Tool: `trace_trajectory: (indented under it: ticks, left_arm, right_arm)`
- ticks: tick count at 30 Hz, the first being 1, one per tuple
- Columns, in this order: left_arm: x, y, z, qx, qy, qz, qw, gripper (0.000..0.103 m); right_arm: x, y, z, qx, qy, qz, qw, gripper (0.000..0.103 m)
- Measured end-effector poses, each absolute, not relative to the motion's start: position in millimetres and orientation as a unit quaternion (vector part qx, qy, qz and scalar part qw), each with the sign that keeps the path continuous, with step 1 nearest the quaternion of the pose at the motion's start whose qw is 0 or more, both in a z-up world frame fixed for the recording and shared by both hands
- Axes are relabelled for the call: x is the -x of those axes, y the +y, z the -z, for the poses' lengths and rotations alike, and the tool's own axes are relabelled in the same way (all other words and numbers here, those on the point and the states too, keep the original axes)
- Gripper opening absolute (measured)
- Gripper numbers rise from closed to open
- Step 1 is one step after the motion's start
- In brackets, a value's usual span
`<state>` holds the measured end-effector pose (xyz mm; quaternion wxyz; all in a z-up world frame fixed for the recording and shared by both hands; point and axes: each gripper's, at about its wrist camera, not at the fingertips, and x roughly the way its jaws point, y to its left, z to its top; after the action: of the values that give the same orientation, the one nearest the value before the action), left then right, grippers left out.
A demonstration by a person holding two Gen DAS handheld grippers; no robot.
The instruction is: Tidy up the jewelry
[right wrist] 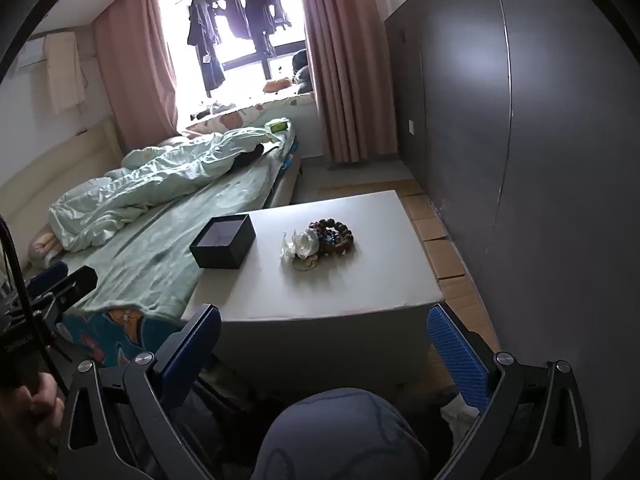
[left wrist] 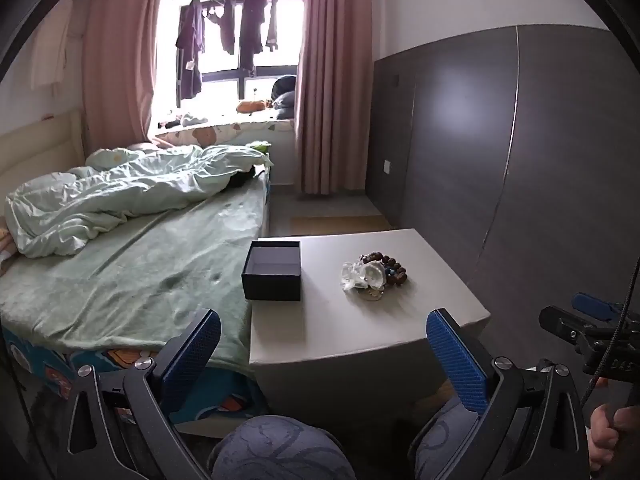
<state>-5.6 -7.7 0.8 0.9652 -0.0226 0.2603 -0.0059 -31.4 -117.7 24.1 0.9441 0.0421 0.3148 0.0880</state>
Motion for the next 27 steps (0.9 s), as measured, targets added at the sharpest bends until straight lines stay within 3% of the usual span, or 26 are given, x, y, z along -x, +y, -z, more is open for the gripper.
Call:
trace_trajectory:
  ticks: [27]
  left_arm:
    - [9.7, -7.3, -0.2, 0.021, 0.256, 0.016, 0.966, 0.103]
  right_arm:
    - [33.2, -117.1, -32.6, -0.029, 0.321, -0.091, 0.942, 0.103]
